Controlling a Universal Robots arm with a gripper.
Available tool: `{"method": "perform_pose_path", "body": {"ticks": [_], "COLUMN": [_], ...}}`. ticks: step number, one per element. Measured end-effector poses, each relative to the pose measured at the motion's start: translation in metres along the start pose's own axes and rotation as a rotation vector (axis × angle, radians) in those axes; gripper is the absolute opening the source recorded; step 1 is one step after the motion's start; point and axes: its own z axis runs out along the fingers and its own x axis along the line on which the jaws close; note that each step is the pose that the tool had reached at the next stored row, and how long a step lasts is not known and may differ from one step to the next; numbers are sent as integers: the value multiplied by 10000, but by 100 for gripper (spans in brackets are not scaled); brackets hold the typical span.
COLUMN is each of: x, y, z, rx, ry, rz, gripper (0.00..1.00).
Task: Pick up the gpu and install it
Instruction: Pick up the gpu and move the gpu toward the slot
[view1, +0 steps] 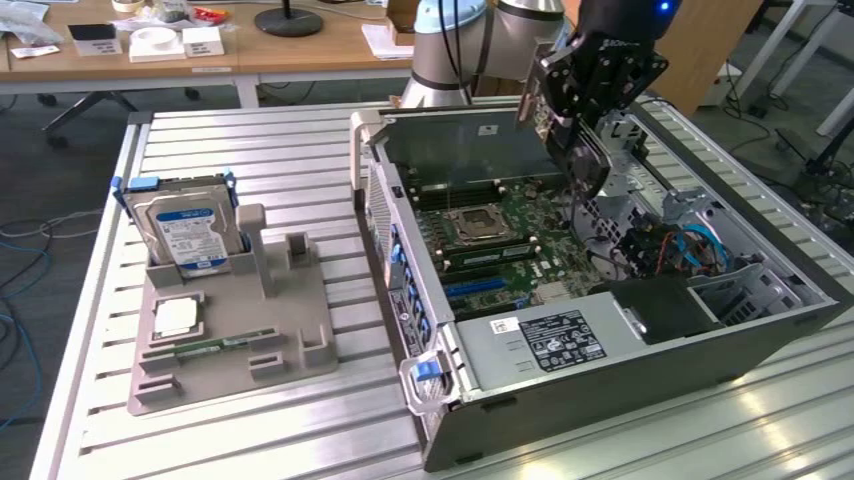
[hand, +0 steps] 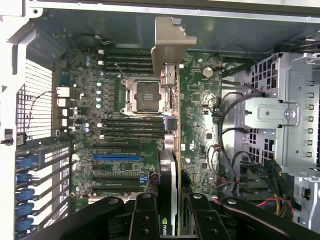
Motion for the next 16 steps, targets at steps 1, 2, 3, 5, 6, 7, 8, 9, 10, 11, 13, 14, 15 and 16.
{"method": "perform_pose_path", "body": {"ticks": [1,2,3,5,6,7,8,9,10,11,13,14,15,16], "x": [-23,-45,-67,-114,-136,-157,-178,-197,-216,-235,-259,-259,-259,-259], "y": [0,0,-1,-1,-1,-1,-1,-1,-1,-1,-1,-1,-1,-1], "z": [1,2,3,4,5,6,7,7,8,9,9,9,9,9], "rx": [0,0,0,1,0,0,0,1,1,0,1,1,1,1], "ry": [0,0,0,0,0,0,0,0,1,0,0,1,1,0], "rz": [1,1,0,-1,0,1,0,0,0,0,-1,0,0,1], "gripper": [27,27,27,27,27,27,27,27,27,27,27,27,27,27]}}
